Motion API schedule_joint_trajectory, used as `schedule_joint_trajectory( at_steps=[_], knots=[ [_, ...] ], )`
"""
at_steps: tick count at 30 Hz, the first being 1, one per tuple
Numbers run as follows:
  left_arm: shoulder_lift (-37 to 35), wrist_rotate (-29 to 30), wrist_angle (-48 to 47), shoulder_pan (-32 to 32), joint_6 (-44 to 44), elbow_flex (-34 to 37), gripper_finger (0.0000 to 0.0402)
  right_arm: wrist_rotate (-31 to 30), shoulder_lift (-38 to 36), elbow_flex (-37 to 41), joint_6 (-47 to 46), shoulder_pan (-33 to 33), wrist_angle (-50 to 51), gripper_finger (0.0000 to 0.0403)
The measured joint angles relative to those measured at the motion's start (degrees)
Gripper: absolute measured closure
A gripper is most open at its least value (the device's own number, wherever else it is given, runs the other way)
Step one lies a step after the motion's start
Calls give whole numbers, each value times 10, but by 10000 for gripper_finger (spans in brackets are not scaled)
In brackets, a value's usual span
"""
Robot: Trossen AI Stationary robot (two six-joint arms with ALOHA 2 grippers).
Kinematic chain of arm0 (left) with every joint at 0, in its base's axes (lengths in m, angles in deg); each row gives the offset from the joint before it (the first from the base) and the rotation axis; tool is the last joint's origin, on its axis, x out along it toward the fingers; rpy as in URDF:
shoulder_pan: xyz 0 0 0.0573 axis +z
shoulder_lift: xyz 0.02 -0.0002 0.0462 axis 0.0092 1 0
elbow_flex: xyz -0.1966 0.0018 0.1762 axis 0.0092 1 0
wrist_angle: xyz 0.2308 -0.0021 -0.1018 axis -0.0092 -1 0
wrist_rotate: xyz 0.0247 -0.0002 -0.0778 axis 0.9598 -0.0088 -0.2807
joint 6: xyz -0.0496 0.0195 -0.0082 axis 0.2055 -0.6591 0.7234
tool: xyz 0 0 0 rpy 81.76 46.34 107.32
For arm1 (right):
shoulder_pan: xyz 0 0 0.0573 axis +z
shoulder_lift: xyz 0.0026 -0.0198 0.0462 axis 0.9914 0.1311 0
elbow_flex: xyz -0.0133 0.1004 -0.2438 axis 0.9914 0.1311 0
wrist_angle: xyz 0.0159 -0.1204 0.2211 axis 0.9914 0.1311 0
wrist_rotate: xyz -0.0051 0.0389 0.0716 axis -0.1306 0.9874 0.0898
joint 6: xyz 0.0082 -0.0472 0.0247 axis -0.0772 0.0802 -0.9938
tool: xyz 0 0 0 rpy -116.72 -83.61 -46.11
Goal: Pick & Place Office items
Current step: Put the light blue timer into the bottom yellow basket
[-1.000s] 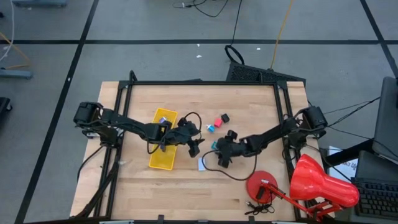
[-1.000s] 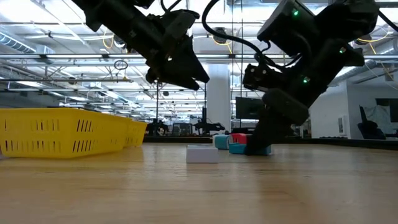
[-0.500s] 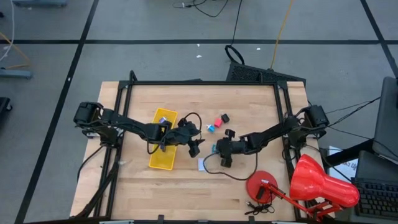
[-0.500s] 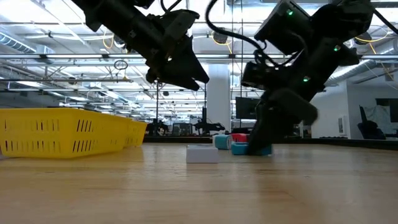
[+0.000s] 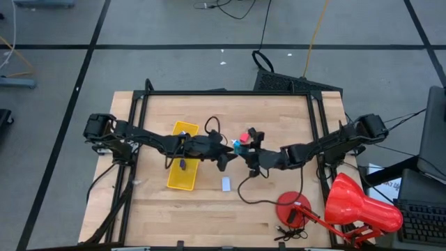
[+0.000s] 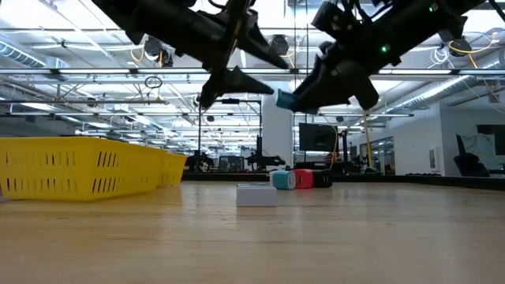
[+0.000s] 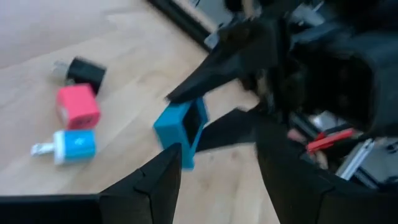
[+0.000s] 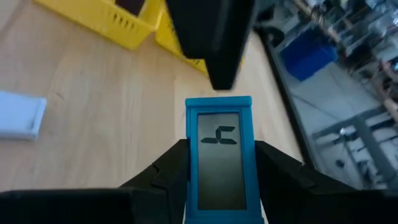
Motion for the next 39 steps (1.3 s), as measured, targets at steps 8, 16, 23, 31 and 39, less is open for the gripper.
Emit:
schedule_joint_trajectory(
  at_steps=[8,16,23,31,39],
  knots=[
    [4,14,25,1,-20,0,188,-35,0,1,24,19,-22,264],
    [5,18,39,2,-29,1,188,-13,-1,1,3,26,-17,264],
    [5,34,53,3,-35,1,188,42,-1,0,-23,26,-5,264],
    [5,31,106,4,-65,-1,188,77,-1,-2,-15,27,-5,264],
    [5,28,76,4,-61,0,188,-5,-1,-2,63,39,-57,264]
  ],
)
